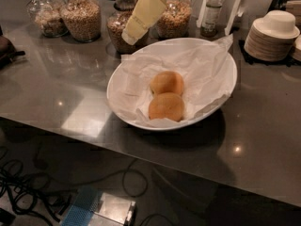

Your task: Pick orange from white bowl

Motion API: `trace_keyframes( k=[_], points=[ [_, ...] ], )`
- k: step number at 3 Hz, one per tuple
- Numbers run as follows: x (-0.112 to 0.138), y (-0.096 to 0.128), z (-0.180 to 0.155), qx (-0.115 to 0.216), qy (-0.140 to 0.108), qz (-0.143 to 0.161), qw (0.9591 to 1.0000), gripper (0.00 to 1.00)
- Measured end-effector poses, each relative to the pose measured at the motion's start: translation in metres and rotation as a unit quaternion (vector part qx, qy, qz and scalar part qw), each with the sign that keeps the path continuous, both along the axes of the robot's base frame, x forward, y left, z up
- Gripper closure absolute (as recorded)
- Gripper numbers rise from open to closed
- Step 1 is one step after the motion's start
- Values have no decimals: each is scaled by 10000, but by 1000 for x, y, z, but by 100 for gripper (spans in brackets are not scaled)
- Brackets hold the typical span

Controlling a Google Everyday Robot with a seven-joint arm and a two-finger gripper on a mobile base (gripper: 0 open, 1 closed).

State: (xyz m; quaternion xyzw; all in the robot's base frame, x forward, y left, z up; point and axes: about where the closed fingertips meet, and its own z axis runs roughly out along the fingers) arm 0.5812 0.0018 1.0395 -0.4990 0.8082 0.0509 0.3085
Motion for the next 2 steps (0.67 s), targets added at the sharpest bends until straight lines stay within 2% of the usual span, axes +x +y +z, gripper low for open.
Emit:
trace_keyframes(
  k=[1,2],
  points=[
    [0,0,0,6,4,0,10000,0],
    [-7,-18,-32,177,462,-441,9978,0]
  ],
)
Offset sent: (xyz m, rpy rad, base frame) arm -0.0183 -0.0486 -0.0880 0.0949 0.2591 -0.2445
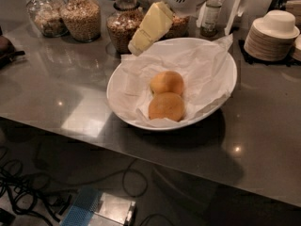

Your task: Pick orange from white bowl

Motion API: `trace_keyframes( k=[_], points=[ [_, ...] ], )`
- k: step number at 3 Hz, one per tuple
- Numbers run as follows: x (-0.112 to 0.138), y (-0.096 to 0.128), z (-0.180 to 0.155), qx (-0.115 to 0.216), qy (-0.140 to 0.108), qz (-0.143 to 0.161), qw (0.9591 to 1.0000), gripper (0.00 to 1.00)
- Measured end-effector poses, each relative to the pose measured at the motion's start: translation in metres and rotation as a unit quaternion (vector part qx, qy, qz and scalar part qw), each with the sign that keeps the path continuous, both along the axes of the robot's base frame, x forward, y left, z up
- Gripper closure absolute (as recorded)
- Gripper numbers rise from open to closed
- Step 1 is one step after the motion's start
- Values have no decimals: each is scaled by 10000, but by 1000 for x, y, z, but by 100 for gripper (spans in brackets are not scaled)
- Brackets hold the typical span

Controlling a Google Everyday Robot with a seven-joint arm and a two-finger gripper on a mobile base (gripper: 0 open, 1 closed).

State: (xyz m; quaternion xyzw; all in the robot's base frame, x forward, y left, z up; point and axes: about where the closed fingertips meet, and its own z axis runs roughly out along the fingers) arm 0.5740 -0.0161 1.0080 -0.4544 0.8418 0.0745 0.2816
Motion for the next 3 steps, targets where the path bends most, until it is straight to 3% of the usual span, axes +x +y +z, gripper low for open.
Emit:
trace_keyframes(
  k=[1,2,3],
  points=[
    [-12,-27,-32,42,378,-644,9972,0],
    [-19,-41,-48,-9,515,-1080,9928,0],
    [-25,-36,-59,-70,576,-1127,9919,0]
  ],
)
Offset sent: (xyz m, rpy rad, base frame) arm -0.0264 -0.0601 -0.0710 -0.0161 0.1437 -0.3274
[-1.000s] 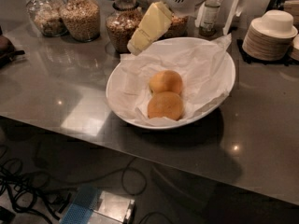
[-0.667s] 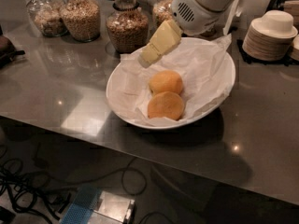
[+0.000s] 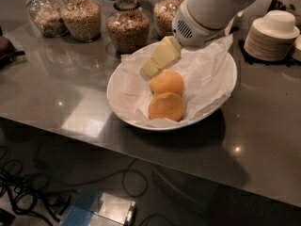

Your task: Pick orange from white bowl

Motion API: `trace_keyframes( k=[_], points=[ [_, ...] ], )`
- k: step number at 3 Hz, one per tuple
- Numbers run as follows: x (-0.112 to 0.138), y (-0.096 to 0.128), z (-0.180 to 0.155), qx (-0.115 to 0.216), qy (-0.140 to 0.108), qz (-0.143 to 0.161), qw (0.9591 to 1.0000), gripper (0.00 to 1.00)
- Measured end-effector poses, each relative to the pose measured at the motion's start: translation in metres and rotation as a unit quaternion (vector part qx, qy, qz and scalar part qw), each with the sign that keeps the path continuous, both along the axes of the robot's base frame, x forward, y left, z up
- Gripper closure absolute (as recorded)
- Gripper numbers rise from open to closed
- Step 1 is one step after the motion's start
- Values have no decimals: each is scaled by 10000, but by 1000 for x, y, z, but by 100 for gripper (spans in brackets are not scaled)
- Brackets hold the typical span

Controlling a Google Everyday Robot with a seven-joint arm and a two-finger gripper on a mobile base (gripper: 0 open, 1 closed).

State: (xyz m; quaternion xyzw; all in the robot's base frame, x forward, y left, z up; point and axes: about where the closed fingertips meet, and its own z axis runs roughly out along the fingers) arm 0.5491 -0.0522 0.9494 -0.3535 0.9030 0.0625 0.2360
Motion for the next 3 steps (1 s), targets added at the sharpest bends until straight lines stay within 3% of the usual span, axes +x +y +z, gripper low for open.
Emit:
trace_keyframes(
  k=[2,3],
  points=[
    [-12,13,-32,-160,544,37,9984,0],
    [-13,12,-32,-169,556,38,9983,0]
  ],
)
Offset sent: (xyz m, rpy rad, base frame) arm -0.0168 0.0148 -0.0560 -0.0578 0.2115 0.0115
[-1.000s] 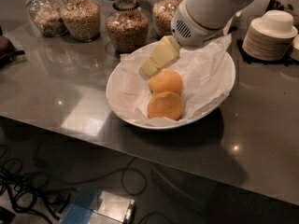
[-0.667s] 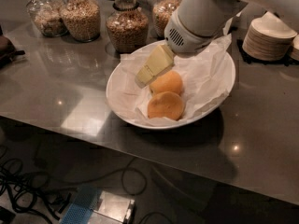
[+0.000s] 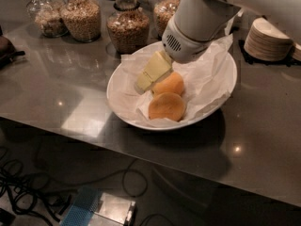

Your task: Pick orange from white bowl

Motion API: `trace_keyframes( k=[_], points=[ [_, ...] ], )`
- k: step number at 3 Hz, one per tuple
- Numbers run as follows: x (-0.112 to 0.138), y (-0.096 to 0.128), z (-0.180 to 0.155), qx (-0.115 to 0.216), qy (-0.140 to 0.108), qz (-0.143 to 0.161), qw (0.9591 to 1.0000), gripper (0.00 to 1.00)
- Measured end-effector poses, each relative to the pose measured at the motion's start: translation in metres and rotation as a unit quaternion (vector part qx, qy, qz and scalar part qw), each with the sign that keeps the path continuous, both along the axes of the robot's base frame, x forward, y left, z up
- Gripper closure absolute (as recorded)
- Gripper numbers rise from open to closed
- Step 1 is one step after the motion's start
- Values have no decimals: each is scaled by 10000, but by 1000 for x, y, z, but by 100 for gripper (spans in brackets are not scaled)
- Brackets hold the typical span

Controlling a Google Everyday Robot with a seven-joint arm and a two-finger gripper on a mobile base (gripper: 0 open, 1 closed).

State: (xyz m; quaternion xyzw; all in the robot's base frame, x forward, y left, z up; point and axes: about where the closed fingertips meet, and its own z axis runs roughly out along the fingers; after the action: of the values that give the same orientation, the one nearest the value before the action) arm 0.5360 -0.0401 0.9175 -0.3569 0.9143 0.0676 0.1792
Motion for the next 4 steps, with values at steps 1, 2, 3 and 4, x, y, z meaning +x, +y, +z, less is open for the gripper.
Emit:
trace_keyframes(
  k=[1,2,3,4],
  points=[
    [0,0,0,0,0,0,10000,8],
    [0,0,0,0,-1,-1,10000,14],
    [1,0,1,4,-24,-58,10000,0],
    [17,0,-5,-35,-89,-421,9991,0]
  ],
)
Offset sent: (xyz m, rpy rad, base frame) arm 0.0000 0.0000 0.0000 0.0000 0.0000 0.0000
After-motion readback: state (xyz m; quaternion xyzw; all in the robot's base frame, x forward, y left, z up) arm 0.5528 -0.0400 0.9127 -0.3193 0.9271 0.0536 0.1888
